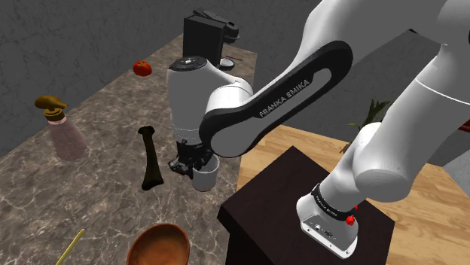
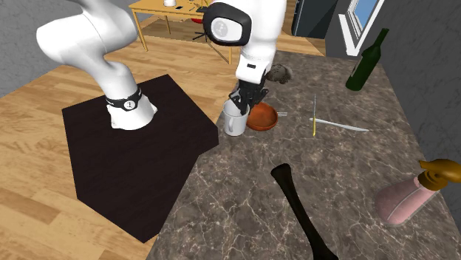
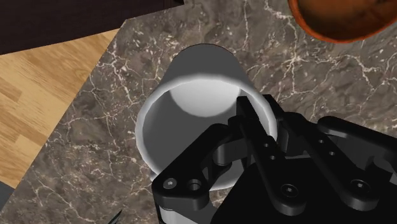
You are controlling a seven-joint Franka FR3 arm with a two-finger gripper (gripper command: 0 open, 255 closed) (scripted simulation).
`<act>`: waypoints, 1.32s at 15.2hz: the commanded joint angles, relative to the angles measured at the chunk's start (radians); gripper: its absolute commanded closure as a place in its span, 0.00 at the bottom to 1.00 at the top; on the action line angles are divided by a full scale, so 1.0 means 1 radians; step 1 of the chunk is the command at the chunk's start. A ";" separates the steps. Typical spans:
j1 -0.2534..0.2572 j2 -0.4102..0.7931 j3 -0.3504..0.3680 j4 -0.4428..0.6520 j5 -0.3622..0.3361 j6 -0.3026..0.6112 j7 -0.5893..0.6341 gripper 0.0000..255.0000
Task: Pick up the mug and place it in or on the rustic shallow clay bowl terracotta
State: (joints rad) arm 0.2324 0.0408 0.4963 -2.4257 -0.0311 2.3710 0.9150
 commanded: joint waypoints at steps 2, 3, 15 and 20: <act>0.041 0.041 0.033 0.050 -0.021 -0.015 0.092 1.00; 0.056 0.057 0.043 0.070 -0.029 -0.023 0.122 1.00; 0.263 0.291 0.097 0.386 -0.164 -0.149 0.447 1.00; 0.279 0.338 0.078 0.373 -0.199 -0.097 0.468 1.00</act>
State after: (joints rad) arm 0.5070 0.3696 0.5775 -2.0490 -0.2228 2.2625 1.3770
